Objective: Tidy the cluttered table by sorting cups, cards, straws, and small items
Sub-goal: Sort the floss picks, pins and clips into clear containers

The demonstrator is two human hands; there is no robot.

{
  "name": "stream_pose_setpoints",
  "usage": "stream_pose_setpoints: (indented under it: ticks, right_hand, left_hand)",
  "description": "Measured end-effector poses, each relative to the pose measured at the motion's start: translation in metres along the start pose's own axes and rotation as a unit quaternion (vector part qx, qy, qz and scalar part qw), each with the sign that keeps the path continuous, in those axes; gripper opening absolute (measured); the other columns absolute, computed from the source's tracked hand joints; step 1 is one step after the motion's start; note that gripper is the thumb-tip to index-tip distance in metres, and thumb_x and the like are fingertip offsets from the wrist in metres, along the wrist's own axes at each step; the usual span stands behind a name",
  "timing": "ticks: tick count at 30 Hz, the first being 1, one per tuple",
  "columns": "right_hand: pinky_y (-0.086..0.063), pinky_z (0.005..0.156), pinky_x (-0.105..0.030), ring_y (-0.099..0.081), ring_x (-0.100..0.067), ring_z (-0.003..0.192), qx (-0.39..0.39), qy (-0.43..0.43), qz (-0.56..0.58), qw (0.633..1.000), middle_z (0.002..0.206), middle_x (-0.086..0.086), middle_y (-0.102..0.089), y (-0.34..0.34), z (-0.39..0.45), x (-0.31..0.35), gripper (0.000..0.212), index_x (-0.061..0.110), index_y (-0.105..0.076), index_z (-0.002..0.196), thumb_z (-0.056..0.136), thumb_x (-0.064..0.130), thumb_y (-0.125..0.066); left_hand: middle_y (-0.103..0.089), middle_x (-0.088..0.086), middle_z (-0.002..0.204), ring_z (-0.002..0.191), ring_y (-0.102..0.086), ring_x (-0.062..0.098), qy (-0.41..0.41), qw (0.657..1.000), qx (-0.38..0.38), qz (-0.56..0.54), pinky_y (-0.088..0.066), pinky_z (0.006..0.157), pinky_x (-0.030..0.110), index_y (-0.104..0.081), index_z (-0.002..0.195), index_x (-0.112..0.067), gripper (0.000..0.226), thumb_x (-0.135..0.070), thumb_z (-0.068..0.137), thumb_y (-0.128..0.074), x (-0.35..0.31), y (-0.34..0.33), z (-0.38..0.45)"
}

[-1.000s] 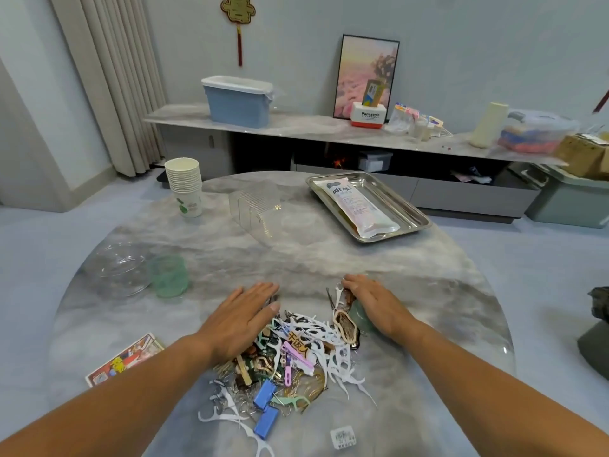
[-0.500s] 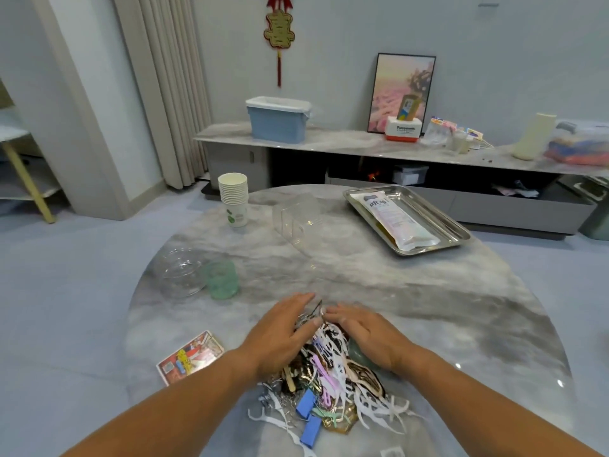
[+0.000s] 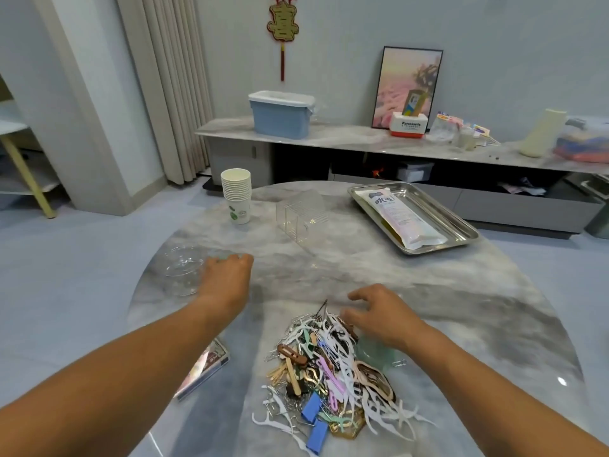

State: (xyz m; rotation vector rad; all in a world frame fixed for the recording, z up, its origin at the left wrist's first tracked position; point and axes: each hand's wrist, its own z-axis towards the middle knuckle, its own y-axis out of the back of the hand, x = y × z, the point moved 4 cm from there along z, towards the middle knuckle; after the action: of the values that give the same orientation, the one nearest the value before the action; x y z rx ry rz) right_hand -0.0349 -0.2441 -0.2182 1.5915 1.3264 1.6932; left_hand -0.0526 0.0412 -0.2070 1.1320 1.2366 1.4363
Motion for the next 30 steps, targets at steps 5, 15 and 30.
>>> stream_pose_setpoints:
  ticks: [5, 15, 30]
  right_hand:
    - [-0.048, 0.082, -0.026, -0.060, -0.017, 0.109, 0.136, -0.083, -0.031, 0.987, 0.142, 0.001, -0.052, 0.011, -0.024, -0.011, 0.078, 0.032, -0.055, 0.141, 0.072, 0.051, -0.085]
    - [-0.053, 0.089, -0.034, -0.061, -0.021, 0.114, 0.083, -0.135, -0.132, 0.978, 0.139, 0.003, -0.055, 0.032, -0.041, -0.031, 0.063, 0.030, -0.050, 0.143, 0.083, 0.040, -0.066]
    - [-0.035, 0.112, -0.040, -0.043, -0.027, 0.139, -0.172, -0.156, -0.153, 0.961, 0.153, -0.004, -0.043, 0.036, -0.048, -0.089, 0.059, 0.028, -0.040, 0.152, 0.096, 0.042, -0.053]
  left_hand:
    - [-0.067, 0.000, 0.118, 0.109, -0.061, 0.024, -0.108, 0.970, -0.020, -0.217, -0.048, 0.084, 0.031, -0.039, 0.148, -0.032, 0.065, 0.005, 0.095, -0.047, -0.059, -0.003, 0.004]
    - [-0.062, 0.004, 0.118, 0.103, -0.063, 0.025, -0.251, 0.935, 0.015, -0.252, -0.053, 0.087, 0.035, -0.053, 0.138, -0.030, 0.053, -0.001, 0.094, -0.055, -0.187, 0.000, 0.006]
    - [0.006, 0.007, 0.168, 0.154, 0.010, 0.027, 0.010, 0.967, -0.029, -0.254, 0.003, 0.125, 0.042, -0.003, 0.161, -0.021, 0.071, -0.057, 0.104, -0.026, -0.125, -0.015, -0.013]
